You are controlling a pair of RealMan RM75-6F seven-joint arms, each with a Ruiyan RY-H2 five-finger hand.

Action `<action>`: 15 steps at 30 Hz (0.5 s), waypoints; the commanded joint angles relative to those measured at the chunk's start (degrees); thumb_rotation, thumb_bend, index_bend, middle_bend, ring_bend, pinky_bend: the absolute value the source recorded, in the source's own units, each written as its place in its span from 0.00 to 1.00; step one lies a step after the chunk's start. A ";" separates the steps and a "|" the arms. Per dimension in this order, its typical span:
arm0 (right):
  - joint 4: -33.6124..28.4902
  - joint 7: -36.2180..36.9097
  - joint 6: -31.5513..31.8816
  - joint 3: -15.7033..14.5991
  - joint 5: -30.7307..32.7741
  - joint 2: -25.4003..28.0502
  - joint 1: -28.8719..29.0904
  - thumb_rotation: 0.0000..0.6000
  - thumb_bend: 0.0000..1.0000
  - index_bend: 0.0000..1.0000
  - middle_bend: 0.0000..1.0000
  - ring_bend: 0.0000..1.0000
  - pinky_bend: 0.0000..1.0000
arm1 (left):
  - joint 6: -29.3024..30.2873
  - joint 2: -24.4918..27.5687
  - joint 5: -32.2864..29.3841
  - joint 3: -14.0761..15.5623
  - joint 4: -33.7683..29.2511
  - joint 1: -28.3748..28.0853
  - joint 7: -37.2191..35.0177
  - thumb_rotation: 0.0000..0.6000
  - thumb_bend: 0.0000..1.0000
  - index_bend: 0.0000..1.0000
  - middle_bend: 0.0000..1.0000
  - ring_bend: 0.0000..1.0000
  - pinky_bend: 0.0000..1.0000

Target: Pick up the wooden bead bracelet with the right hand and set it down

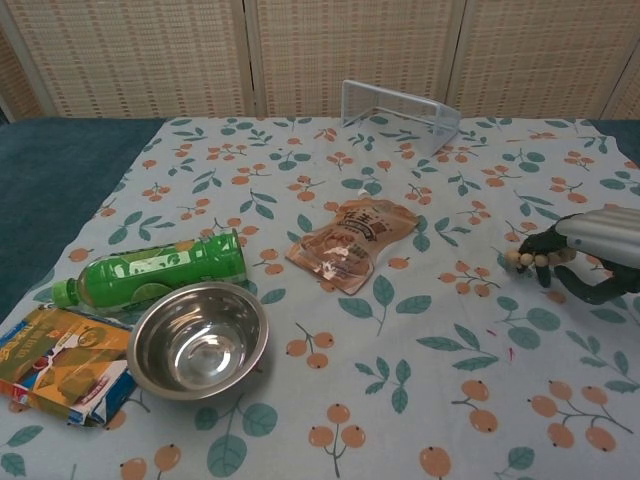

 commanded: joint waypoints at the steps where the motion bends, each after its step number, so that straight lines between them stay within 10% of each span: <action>1: -1.76 1.77 2.07 -1.70 -0.64 1.69 -0.75 0.98 0.31 0.03 0.26 0.02 0.02 | 0.04 0.04 -0.03 0.03 0.19 0.07 -0.19 1.00 0.41 0.00 0.00 0.00 0.11; 9: -10.21 7.93 8.93 -6.19 -3.89 7.14 -3.99 0.88 0.24 0.00 0.17 0.00 0.00 | 0.40 0.05 0.04 -0.02 0.13 0.18 0.04 1.00 0.41 0.00 0.00 0.00 0.11; 15: -22.41 5.96 9.04 -0.32 -3.12 4.17 -13.86 0.88 0.24 0.00 0.13 0.00 0.00 | 0.35 0.28 0.05 0.03 -0.06 0.20 0.19 1.00 0.41 0.00 0.00 0.00 0.11</action>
